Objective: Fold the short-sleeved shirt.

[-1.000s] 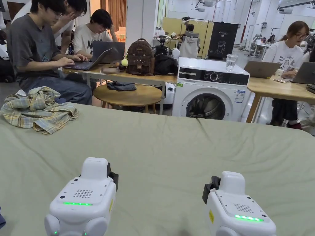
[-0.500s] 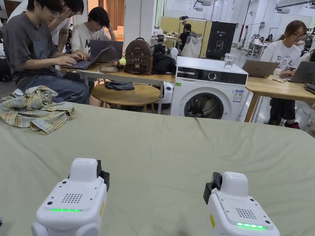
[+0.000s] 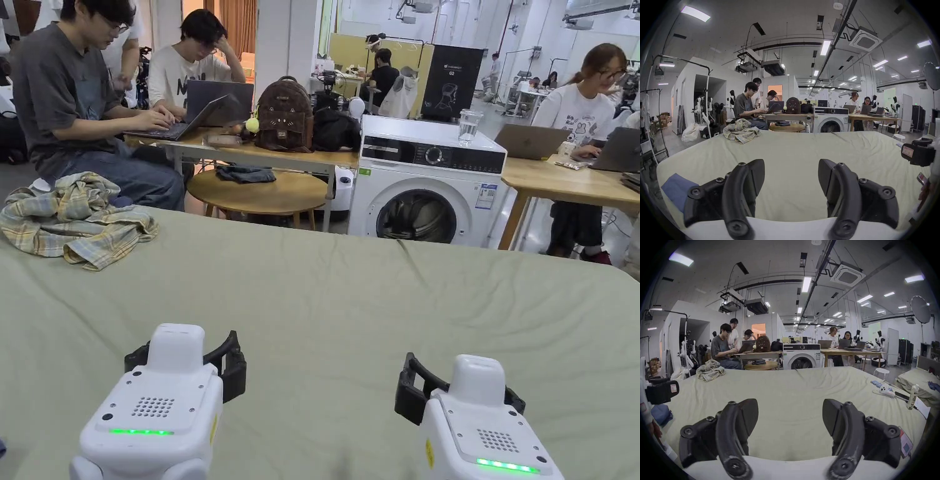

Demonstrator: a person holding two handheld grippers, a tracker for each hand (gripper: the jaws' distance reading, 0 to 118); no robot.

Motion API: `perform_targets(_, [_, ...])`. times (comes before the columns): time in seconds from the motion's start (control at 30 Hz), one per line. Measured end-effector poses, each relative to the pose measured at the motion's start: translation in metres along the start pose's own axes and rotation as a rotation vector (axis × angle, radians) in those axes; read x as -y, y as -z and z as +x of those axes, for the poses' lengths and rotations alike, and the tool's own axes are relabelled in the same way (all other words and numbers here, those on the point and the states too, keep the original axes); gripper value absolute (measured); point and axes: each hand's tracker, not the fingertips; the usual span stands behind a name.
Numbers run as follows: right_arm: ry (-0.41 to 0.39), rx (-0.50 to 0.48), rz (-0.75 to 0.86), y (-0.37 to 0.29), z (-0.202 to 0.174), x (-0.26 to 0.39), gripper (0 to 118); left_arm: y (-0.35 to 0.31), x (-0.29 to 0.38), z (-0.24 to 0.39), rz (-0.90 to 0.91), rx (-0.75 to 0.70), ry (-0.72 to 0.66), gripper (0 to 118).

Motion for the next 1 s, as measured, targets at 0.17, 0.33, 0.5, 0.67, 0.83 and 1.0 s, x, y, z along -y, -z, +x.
perform_targets(0.17, [0.009,-0.002,0.006,0.001,0.003,-0.003,83,-0.005,-0.003,0.002,0.035,0.016,0.026,75])
perform_targets(0.33, [0.006,-0.050,0.024,0.001,0.003,-0.007,84,-0.002,-0.007,0.002,0.043,0.003,0.034,75])
perform_targets(0.5, [-0.017,0.030,0.046,0.004,-0.005,-0.010,84,0.000,-0.009,0.001,0.042,0.020,0.027,75])
perform_targets(0.67, [0.014,-0.015,0.049,0.004,-0.005,-0.011,84,0.002,-0.008,-0.001,0.043,0.032,0.019,75])
perform_targets(0.83, [0.065,0.019,0.021,0.007,-0.008,-0.018,84,0.004,-0.006,-0.004,0.031,0.016,0.018,75])
perform_targets(1.0, [0.100,-0.004,0.015,0.008,-0.004,-0.023,84,0.003,-0.007,-0.008,0.031,0.030,0.012,75])
